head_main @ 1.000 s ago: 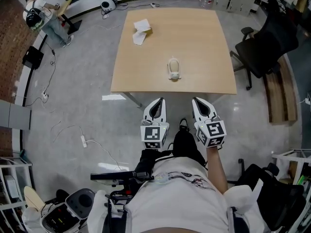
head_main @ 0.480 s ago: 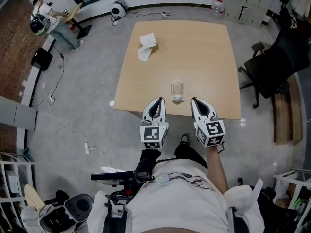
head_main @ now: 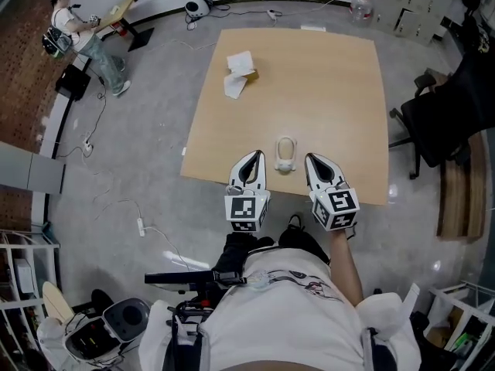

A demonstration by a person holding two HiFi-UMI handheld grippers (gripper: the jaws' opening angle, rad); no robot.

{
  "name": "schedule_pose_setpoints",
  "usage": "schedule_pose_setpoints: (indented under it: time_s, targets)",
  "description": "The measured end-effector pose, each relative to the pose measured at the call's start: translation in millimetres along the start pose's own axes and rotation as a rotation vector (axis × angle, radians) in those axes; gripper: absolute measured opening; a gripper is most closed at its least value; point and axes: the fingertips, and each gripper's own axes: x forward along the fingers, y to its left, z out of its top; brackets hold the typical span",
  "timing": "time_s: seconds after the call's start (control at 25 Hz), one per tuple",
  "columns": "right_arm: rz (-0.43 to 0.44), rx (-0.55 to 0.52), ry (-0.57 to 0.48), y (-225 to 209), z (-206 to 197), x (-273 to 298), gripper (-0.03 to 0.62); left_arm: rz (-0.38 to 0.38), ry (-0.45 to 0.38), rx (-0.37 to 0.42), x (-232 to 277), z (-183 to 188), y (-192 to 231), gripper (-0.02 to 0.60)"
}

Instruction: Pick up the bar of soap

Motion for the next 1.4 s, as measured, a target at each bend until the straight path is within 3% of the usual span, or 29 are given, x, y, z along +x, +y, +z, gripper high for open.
schedule_pose_setpoints:
  time_s: [0.24,0.48,0.72,0.96,1.4]
  targets:
    - [0.011,0.0,0.035,4,-4,36,0.004,0.003,0.057,-0.022,16,-17,26,0.002]
    - [-0.023,-0.004,0.102,5,-27,59,0.005,-0.037,0.117,-0.054,34,-47,42,0.002]
    - [-0.053,0.035,0.17,3,-46,78,0.004,-0.095,0.229,-0.069,47,-71,44,0.002]
    - [-0.027,0.05,0.264,15,-87,92,0.004,-0.125,0.35,-0.098,41,-129,41,0.002]
    - [-0.03,0.072,0.421,10,-168,125,0.005,-0.081,0.57,-0.162,19,-231,64,0.002]
